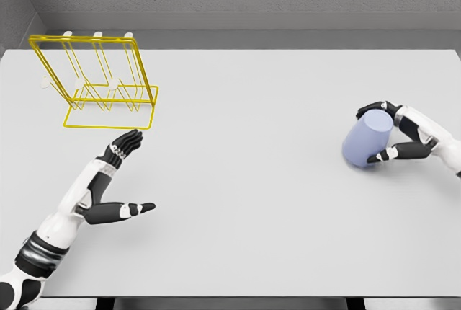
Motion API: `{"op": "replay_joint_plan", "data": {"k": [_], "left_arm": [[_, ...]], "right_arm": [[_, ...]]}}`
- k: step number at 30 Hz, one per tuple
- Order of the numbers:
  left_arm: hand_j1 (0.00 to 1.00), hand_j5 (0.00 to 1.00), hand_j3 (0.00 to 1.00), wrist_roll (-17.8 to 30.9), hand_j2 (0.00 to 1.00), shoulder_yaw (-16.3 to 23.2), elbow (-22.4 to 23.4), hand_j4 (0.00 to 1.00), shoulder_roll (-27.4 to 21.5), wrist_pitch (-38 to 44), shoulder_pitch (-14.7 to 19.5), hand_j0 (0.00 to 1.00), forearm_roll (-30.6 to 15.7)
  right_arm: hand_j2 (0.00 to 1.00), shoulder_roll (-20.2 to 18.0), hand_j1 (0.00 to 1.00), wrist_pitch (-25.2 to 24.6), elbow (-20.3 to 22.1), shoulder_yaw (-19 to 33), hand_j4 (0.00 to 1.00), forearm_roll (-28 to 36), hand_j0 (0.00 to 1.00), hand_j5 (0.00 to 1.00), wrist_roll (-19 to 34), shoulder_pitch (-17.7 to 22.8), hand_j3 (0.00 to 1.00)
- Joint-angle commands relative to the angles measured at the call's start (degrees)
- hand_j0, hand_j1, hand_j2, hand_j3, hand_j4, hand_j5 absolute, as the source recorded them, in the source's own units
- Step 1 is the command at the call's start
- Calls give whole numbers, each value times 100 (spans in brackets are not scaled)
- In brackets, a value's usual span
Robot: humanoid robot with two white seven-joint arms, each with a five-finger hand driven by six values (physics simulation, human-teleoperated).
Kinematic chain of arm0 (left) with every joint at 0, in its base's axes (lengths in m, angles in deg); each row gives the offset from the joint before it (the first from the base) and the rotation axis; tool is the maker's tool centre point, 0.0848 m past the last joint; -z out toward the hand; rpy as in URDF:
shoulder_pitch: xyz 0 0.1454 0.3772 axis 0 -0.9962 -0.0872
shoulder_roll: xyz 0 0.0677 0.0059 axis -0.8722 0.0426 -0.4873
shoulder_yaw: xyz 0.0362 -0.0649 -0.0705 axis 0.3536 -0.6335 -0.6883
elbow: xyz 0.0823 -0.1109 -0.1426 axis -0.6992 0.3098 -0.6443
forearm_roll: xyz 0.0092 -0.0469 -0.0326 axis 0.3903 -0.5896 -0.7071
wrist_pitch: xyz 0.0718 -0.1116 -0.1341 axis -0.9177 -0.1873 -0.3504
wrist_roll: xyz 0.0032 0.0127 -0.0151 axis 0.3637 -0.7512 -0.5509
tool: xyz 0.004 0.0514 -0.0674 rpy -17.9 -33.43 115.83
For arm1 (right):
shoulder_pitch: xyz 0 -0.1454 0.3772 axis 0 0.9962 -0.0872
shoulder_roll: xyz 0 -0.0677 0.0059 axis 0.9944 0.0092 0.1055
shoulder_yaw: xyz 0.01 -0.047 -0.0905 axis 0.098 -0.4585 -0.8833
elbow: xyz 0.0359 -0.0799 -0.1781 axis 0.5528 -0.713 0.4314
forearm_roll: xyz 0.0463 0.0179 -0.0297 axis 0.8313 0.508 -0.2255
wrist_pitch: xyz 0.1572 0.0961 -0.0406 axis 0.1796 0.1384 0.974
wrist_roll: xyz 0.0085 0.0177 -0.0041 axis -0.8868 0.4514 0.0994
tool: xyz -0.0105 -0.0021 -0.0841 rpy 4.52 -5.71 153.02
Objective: Place the cup on the cup holder with both arms
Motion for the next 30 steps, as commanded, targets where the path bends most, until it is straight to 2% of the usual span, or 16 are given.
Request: {"op": "replay_joint_plan", "data": {"k": [1,16,20,22,30], "left_arm": [[100,100,100,-1,100,-20,-5,100,-8,-1,0,100,-5],[100,100,100,-1,100,-20,-5,100,-8,-1,-9,100,-5],[100,100,100,-1,100,-20,-5,100,-8,-1,-9,100,-5],[100,100,100,-1,100,-20,-5,100,-8,-1,-9,100,-5],[100,100,100,-1,100,-20,-5,100,-8,-1,-9,100,-5]], "right_arm": [[65,-8,65,-8,15,-9,65,42,65,65,1,0,65],[64,79,64,-8,200,-237,64,42,64,64,1,-351,64],[64,97,64,-8,208,-492,64,42,64,64,1,-650,64],[63,229,63,-8,208,-615,63,42,63,63,1,-773,63],[63,326,63,-8,208,-694,63,42,63,63,1,-879,63]]}}
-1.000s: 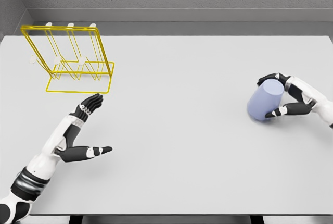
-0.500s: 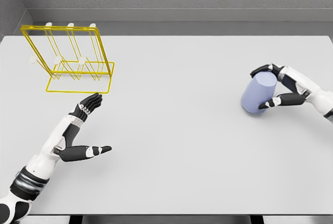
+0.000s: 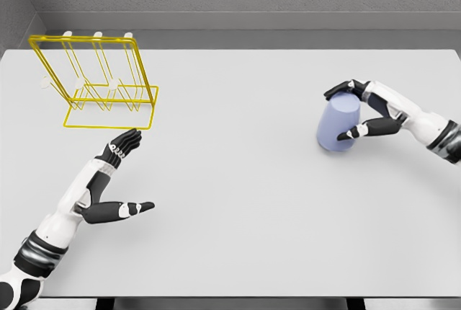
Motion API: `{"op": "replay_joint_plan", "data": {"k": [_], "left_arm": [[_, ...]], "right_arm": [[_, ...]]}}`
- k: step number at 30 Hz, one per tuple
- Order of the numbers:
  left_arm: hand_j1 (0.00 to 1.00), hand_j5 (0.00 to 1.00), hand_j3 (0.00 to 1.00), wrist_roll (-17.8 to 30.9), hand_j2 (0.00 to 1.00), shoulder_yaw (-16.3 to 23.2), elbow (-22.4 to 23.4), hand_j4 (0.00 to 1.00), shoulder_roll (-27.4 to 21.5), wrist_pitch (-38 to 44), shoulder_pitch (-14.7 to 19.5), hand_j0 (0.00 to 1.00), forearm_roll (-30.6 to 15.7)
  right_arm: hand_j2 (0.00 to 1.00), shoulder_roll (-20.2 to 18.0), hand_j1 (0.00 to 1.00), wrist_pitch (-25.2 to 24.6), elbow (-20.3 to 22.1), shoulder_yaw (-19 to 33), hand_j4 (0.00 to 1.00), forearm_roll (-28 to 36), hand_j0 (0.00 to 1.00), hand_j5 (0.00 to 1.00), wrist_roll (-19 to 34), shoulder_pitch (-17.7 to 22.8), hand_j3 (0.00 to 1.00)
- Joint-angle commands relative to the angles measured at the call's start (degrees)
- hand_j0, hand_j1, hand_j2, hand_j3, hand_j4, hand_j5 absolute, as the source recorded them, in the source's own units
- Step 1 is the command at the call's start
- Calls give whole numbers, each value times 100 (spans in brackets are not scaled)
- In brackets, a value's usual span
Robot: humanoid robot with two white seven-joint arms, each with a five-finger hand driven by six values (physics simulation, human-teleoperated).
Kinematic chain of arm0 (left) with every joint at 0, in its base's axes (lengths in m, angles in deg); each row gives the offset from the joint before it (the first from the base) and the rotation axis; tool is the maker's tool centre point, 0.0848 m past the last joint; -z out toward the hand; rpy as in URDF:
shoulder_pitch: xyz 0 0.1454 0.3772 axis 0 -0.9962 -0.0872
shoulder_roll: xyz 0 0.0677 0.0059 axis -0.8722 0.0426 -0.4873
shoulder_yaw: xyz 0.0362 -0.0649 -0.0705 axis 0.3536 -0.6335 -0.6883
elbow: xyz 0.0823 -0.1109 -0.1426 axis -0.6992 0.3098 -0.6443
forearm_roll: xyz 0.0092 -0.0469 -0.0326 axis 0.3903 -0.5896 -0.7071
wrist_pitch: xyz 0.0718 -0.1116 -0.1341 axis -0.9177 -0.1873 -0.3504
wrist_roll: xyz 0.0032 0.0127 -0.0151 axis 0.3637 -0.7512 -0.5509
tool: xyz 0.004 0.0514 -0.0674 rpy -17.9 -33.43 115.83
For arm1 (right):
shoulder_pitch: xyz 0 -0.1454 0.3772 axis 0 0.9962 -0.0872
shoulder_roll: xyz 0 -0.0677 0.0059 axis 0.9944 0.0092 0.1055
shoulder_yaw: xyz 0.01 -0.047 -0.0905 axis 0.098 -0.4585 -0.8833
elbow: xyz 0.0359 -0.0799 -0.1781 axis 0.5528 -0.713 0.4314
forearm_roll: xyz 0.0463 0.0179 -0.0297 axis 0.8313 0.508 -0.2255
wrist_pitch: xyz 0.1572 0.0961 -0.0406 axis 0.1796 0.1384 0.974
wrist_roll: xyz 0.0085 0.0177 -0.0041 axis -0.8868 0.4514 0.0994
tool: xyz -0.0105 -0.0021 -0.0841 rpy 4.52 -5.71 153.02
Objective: Place the cup on the cup holder with both arms
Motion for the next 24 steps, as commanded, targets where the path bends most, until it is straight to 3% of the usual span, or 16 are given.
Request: {"op": "replay_joint_plan", "data": {"k": [1,17,24], "left_arm": [[100,100,100,0,100,0,-3,100,-5,-1,9,100,-5],[100,100,100,0,100,-9,-3,100,-5,-1,0,100,-5],[100,100,100,0,100,-9,-3,100,-5,-1,0,100,-5]], "right_arm": [[63,-1,63,-11,5,-12,63,55,63,63,-1,0,63],[61,175,61,-11,102,-408,61,55,61,61,-1,-299,61],[60,289,60,-11,102,-750,60,55,60,60,-1,-650,60]]}}
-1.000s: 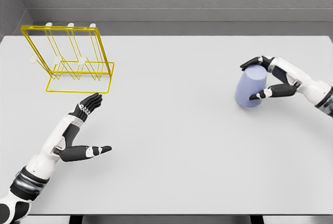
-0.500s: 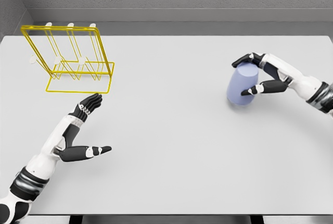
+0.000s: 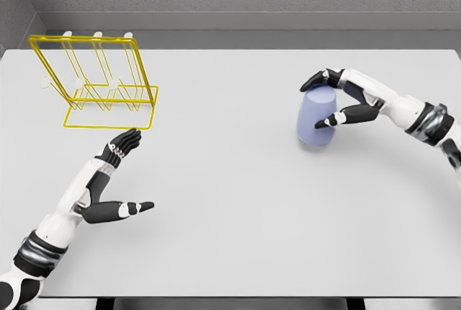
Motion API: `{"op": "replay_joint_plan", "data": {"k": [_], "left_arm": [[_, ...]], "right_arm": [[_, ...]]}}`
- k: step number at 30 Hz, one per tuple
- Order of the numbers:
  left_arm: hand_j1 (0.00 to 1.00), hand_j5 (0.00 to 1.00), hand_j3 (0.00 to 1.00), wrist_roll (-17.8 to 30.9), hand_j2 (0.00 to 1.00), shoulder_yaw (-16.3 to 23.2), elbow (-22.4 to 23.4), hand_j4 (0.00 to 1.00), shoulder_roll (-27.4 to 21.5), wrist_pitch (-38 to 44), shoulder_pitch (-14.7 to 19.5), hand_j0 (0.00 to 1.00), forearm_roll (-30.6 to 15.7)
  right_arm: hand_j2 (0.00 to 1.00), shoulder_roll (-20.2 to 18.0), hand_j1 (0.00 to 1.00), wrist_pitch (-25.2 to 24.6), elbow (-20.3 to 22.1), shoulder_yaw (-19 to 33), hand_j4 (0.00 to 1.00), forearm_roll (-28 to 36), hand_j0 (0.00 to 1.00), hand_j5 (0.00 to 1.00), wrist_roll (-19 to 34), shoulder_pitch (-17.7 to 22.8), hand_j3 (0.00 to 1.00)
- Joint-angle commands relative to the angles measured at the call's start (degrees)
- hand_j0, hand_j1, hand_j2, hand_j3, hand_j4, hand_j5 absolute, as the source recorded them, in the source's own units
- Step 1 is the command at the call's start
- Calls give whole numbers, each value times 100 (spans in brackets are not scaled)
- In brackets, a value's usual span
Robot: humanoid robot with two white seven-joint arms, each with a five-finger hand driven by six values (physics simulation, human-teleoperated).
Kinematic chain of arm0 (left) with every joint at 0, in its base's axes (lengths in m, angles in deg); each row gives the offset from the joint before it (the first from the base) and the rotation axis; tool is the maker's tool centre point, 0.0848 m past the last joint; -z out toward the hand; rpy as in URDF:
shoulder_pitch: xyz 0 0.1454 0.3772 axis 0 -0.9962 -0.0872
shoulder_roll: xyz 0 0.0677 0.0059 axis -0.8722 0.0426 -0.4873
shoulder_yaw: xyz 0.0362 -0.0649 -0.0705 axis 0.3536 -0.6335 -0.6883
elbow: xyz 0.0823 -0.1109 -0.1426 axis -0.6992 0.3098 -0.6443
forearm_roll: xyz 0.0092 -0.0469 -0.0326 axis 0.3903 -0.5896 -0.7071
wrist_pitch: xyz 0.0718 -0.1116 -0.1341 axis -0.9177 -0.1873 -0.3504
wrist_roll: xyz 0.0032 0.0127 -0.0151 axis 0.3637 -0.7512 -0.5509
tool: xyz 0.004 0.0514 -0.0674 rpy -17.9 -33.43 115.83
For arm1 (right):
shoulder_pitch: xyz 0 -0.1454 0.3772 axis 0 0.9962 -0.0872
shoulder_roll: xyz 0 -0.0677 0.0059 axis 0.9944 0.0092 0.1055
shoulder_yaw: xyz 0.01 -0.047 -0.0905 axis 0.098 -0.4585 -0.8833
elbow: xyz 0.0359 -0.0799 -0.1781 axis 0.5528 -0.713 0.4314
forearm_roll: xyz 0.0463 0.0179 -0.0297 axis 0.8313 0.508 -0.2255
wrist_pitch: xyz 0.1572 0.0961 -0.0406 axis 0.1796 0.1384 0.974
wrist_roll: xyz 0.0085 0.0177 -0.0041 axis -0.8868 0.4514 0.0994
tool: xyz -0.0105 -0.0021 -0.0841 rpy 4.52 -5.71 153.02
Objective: Place the cup on the cup holder with both arms
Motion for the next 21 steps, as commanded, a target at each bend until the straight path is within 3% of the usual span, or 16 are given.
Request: {"op": "replay_joint_plan", "data": {"k": [1,21], "left_arm": [[100,100,100,0,100,0,5,100,-5,-1,0,100,-5],[100,100,100,0,100,-35,-4,100,13,-1,105,100,-5]], "right_arm": [[60,84,60,-8,15,-127,60,41,60,60,0,-9,60],[58,506,58,-8,24,-426,58,41,58,58,0,-255,58]]}}
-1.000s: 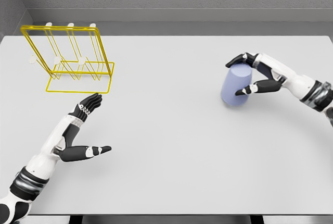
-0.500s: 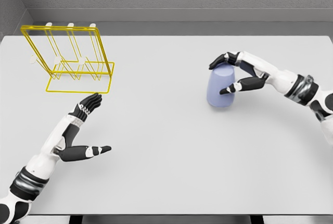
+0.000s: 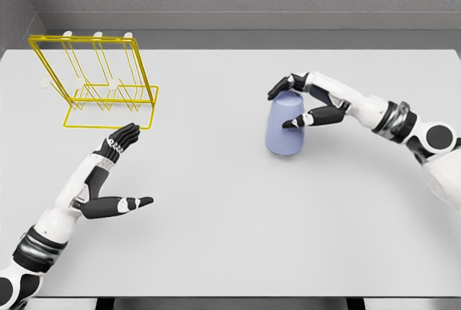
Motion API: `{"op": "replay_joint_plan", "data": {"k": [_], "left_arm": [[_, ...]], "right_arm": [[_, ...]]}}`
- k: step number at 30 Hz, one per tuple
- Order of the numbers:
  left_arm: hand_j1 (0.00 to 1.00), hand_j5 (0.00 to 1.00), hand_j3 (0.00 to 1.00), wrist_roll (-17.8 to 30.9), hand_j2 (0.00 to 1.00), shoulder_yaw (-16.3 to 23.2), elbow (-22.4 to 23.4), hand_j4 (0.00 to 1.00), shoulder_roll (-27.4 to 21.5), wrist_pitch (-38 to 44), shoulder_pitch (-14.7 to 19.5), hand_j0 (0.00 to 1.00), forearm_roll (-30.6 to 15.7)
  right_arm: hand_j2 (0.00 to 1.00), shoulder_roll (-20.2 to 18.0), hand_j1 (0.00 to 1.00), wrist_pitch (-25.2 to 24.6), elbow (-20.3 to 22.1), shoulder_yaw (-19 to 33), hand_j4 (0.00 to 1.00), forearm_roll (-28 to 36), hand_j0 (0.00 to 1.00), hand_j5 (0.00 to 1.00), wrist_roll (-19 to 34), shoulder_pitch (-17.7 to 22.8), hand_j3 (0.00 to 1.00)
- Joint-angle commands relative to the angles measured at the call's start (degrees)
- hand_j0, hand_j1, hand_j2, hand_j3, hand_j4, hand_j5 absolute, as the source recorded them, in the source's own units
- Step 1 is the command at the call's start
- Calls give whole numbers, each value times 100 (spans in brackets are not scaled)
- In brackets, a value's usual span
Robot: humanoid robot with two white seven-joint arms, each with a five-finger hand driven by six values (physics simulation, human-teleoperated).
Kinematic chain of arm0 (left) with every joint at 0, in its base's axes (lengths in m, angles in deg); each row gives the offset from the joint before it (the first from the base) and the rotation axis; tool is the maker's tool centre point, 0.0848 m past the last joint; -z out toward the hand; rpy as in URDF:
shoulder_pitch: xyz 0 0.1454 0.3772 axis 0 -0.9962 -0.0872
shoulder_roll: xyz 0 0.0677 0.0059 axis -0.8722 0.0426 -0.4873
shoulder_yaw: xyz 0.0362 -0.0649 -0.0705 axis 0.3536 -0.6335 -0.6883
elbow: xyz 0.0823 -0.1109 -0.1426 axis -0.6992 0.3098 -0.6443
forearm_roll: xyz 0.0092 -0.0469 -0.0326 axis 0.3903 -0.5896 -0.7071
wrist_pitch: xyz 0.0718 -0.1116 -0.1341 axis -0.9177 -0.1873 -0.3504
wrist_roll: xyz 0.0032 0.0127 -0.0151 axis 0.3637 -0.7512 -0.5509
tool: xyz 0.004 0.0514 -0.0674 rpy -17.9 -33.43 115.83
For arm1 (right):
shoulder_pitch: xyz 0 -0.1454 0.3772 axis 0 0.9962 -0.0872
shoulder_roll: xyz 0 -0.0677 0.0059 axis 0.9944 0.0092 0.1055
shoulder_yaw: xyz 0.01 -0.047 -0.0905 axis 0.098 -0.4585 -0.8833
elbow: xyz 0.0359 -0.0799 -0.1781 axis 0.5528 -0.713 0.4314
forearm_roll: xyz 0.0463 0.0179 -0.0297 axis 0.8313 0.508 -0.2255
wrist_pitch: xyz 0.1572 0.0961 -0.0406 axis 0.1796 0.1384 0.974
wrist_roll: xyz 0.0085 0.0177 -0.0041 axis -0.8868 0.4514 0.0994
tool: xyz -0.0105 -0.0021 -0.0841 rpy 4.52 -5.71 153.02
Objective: Place the cup on the cup holder with both arms
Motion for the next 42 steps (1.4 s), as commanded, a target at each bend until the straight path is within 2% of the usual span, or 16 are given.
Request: {"op": "replay_joint_plan", "data": {"k": [1,5,9,13,16,18,22,23,24,25,28,31,34,36,37,42], "left_arm": [[100,100,100,-1,100,1,-10,100,12,-1,0,100,-6],[100,100,100,-1,100,-8,-10,100,29,-1,0,100,-14],[100,100,100,25,100,-8,-10,100,284,-1,18,100,-6],[100,100,100,8,100,-8,-19,100,723,-1,255,100,-6],[100,100,100,-1,100,1,-19,100,908,-1,334,100,-6],[100,100,100,-10,100,-8,-36,100,961,-1,360,100,-14],[100,100,100,-18,100,1,-27,100,1233,-1,483,100,-14],[100,100,100,-10,100,36,-27,100,1286,194,562,100,-6],[100,100,100,-10,100,62,-10,100,1391,343,641,100,12],[100,100,100,-10,100,89,-1,100,1506,519,703,100,21],[100,100,100,-10,100,89,8,100,1655,897,765,100,56],[100,100,100,-10,100,97,17,100,1805,1187,870,100,109],[100,100,100,-10,100,150,43,100,2103,1600,905,100,223],[100,100,100,-18,100,484,306,100,2218,1697,1213,100,223],[100,100,100,-10,100,484,403,100,2332,1776,1239,100,223],[100,100,100,-10,100,581,781,100,2771,2101,1415,100,733]], "right_arm": [[58,17,58,-11,15,-9,58,45,58,58,-2,0,58],[58,70,58,-11,6,-53,58,45,58,58,-2,0,58],[57,96,57,-11,6,-97,57,45,57,57,-2,0,57],[57,70,57,-11,-21,-88,57,45,57,57,-2,0,57],[57,-211,57,-11,-3,-36,57,246,57,57,-2,-9,57],[63,-546,63,-11,-47,-27,63,484,63,63,-2,0,63],[90,-967,90,-11,-653,465,90,572,90,90,-2,61,90],[100,-1064,100,-11,-1241,676,100,616,100,100,-2,105,100],[100,-1108,100,-11,-1699,737,100,616,100,100,-2,105,100],[100,-1266,100,-11,-1901,922,100,581,100,100,-2,132,100],[100,-1469,100,-11,-1902,957,100,554,100,100,-2,422,100],[100,-1583,100,-11,-1779,914,100,537,100,100,-2,413,100],[100,-1539,100,-11,-1576,817,100,537,100,100,-2,404,100],[100,-1469,100,-11,-1489,747,100,528,100,100,-2,369,100],[100,-1469,100,-11,-1260,747,100,537,100,100,-2,360,100],[100,-1275,100,-11,-1312,729,100,528,100,100,-2,220,100]]}}
